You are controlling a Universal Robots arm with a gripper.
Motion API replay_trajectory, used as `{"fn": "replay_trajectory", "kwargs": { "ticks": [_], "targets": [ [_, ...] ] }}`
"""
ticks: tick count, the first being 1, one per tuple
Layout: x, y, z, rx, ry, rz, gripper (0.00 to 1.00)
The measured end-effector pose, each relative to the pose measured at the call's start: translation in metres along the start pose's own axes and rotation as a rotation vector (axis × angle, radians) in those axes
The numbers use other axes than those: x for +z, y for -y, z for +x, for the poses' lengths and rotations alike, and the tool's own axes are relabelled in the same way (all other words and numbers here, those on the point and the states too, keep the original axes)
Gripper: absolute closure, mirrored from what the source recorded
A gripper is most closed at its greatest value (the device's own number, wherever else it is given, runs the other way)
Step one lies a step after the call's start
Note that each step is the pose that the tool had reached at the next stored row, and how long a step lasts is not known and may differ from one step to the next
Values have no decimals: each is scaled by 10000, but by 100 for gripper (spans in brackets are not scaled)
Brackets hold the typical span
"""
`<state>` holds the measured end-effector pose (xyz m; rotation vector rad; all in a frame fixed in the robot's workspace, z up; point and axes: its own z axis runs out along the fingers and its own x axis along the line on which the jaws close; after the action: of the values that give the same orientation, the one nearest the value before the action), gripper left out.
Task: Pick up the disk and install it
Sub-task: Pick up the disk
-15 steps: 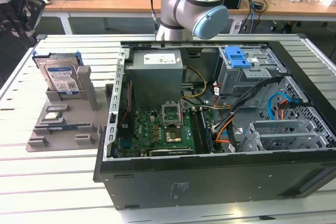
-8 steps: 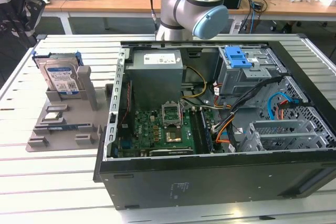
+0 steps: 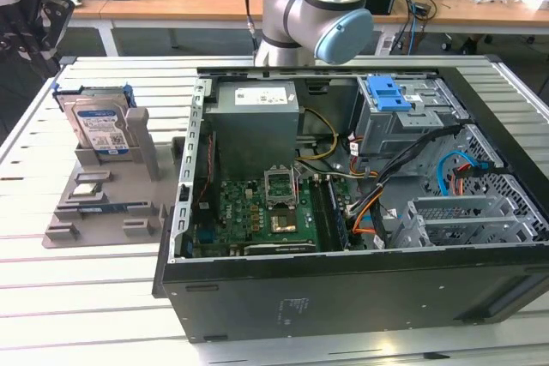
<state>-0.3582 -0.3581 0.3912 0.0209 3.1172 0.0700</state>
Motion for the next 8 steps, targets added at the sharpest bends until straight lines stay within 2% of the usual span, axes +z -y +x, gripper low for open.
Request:
{"fn": "replay_trajectory", "kwargs": {
  "ticks": [5, 7, 8],
  "targets": [
    [0, 0, 0, -1075, -48, -25, 90],
    [0, 0, -1, -1711, -77, -39, 90],
    [0, 0, -1, -1804, -81, -42, 90]
  ]
}}
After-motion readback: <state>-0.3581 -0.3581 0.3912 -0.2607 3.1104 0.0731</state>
